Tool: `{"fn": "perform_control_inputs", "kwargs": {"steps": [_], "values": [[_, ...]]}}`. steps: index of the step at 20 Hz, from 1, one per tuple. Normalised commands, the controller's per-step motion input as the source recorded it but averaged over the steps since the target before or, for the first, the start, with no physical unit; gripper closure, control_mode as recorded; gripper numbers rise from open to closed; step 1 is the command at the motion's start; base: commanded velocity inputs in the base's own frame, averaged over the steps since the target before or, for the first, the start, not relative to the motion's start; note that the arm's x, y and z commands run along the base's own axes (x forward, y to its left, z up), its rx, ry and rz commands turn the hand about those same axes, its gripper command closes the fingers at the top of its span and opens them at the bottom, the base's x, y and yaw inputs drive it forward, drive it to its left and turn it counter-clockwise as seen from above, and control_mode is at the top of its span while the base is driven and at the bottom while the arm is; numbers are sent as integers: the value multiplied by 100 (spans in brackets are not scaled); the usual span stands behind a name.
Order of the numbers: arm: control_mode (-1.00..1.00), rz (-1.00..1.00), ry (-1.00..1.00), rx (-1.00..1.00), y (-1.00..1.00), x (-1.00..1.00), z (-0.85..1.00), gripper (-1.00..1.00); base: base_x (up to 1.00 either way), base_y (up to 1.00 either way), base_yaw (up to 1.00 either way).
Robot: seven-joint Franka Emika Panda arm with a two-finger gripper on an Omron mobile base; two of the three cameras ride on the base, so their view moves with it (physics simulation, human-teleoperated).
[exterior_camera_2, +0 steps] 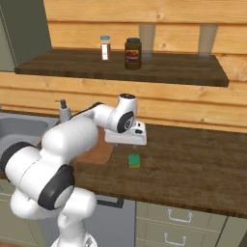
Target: Pick up the sponge from the counter and clean the cutting board by briefly scrubbing or pressing down on the cutting board. Once finished, release the sponge.
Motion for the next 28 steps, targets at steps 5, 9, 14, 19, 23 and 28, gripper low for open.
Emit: {"fn": "perform_control_inputs", "kwargs": {"steps": [5, 9, 14, 19, 23, 28], "values": [[-100, 0, 6, 0, -26, 35, -35, -100, 0, 0, 0], [-100, 0, 5, -1, -18, 28, -37, -100, 0, 0, 0], [-100, 2, 4, -6, -1, 32, -39, -100, 0, 0, 0], [-100, 2, 2, -2, -3, 30, -26, -100, 0, 0, 0], [-100, 3, 2, 0, -2, 10, -23, -100, 0, 0, 0], [-100, 4, 2, 0, -1, 0, -32, -100, 0, 0, 0]]}}
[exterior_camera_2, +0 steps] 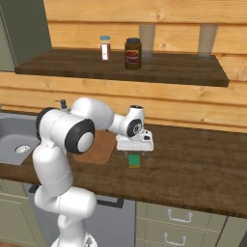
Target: Pick up the sponge from the counter and clean the cutting board by briefly scrubbing or pressing down on the cutting board. Once finished, release the sponge.
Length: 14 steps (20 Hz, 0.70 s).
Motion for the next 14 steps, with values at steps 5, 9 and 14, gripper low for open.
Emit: {"fn": "perform_control_inputs", "kwargs": {"steps": [5, 9, 14], "values": [[-100, 4, 0, 0, -4, 0, -28, -100, 0, 0, 0], [-100, 4, 0, 0, -3, 0, -21, -100, 0, 0, 0], [-100, 4, 0, 0, 0, 0, -10, -100, 0, 0, 0]]}}
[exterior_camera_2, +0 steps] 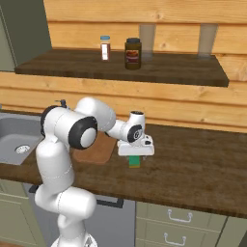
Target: Pick up the sponge from the counter and clean the cutting board by briefly scrubbing or pressing down on the cutting board. Once finished, release the sponge.
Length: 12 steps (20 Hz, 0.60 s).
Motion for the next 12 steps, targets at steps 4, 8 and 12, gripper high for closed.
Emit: {"fn": "perform_control_inputs", "kwargs": {"steps": [4, 8, 12], "values": [[-100, 3, -1, 0, 0, 0, 0, 100, 0, 0, 0], [-100, 3, -4, 0, 0, 0, 0, 100, 0, 0, 0], [-100, 3, -18, 0, 5, -21, 45, 100, 0, 0, 0]]}}
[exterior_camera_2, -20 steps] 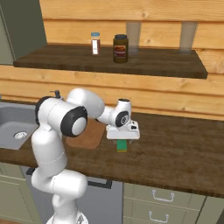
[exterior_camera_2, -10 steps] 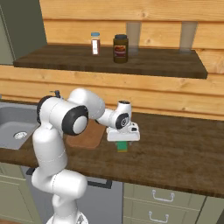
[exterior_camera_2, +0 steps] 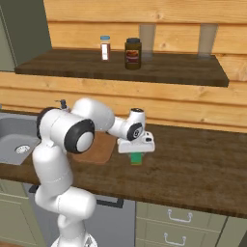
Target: Pick up the sponge from the counter and clean the cutting board by briefly scrubbing or pressing down on the cutting board. Once finished, release the sponge.
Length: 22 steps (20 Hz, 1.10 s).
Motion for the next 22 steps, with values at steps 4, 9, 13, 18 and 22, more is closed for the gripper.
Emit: {"fn": "perform_control_inputs", "kwargs": {"steps": [4, 9, 13, 18, 22], "values": [[-100, 0, -31, 0, 80, -13, 79, 100, 0, 0, 0], [-100, 0, -23, 0, 100, 4, 22, 100, 0, 0, 0], [-100, 0, 3, 0, 89, 38, 15, 100, 0, 0, 0], [-100, 0, 6, 0, 54, 50, 22, 100, 0, 0, 0], [-100, 0, 3, 0, 53, 57, 3, 100, 0, 0, 0]]}}
